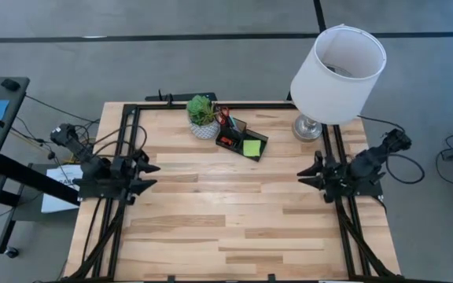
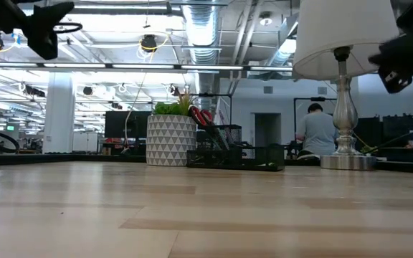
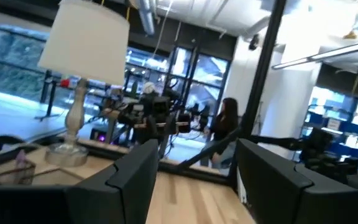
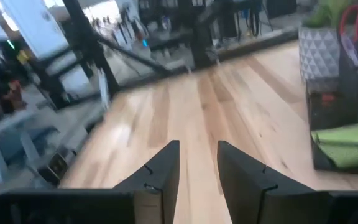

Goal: Pick and place office supplies into organizer
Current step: Return to Home Position

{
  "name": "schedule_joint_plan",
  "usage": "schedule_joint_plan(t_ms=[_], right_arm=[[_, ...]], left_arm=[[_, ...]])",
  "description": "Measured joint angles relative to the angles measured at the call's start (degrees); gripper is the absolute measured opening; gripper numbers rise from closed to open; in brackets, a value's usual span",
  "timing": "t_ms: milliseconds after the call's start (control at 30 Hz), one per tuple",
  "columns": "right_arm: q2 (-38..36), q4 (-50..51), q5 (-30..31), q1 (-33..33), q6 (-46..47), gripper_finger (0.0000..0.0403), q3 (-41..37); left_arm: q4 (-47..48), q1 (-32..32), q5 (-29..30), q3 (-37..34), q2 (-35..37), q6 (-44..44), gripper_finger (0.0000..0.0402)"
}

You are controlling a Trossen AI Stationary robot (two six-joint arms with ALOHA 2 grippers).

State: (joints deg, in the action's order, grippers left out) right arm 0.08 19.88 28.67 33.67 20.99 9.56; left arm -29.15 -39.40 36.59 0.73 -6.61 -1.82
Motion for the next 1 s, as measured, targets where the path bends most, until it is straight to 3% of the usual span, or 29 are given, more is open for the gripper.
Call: schedule_joint_plan(t_ms=[200, 367, 467, 1000], right_arm=[[0.02, 3.84, 1.68, -0.17, 0.62, 0.0102, -0.29], [0.02, 4.14, 2.5, -0.44, 14.58, 0.0102, -0.31], [0.02, 4.12, 2.5, -0.44, 18.01, 0.0102, -0.31], [0.02, 4.56, 2.48, -0.44, 15.04, 0.0102, -0.31]], left_arm=[[7.37, -0.02, -0.12, 0.0, -0.02, -1.79, 0.021], [17.13, -0.02, -0.14, 0.0, -0.02, -2.13, 0.021], [24.32, -0.02, -0.12, -0.01, -0.02, -0.79, 0.021], [25.49, 0.0, -0.23, 0.33, -1.33, -0.2, 0.021]])
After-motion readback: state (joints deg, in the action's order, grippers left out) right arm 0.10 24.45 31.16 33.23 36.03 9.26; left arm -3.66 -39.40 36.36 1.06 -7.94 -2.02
